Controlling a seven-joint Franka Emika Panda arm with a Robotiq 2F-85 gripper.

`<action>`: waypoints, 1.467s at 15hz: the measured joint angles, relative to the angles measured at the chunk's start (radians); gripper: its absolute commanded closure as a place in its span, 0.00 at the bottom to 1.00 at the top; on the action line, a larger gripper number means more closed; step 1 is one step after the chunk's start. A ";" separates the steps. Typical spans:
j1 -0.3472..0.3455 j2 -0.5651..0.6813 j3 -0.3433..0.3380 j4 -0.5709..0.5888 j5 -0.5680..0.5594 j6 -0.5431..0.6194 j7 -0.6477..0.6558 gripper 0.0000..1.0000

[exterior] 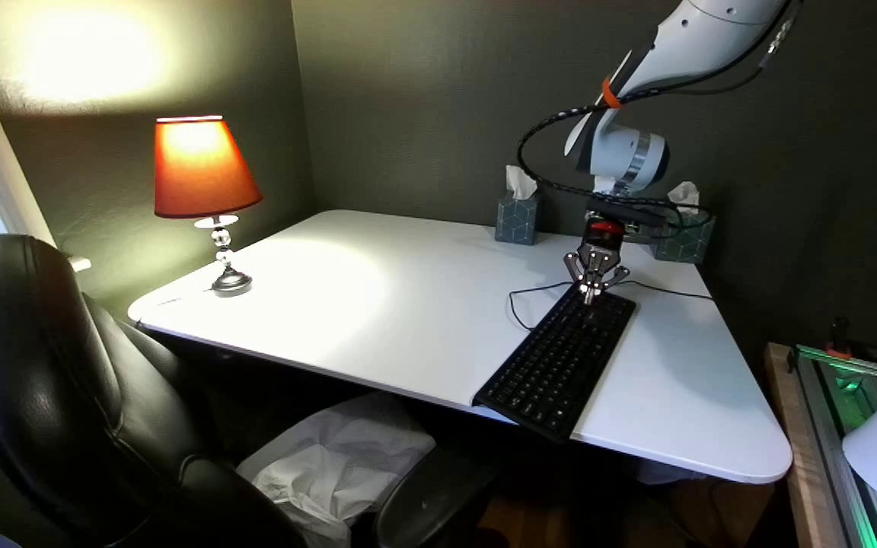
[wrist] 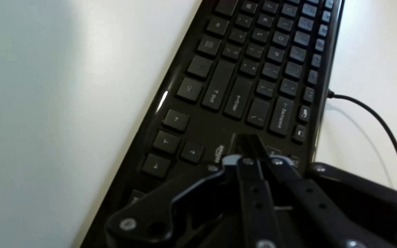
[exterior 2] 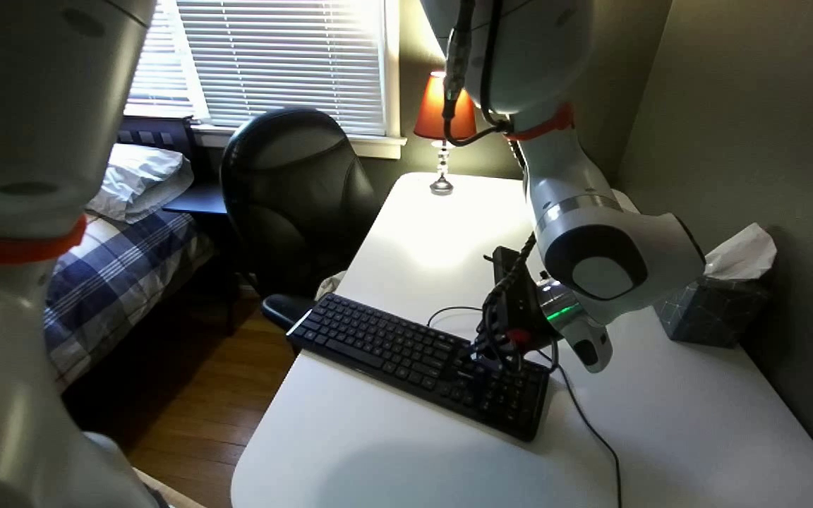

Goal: Press a key on the computer keyboard

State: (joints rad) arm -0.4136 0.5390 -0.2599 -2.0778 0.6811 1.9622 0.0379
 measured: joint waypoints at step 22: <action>-0.004 0.047 0.007 0.041 0.015 -0.001 0.000 1.00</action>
State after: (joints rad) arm -0.4175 0.5861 -0.2527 -2.0368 0.6964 1.9610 0.0379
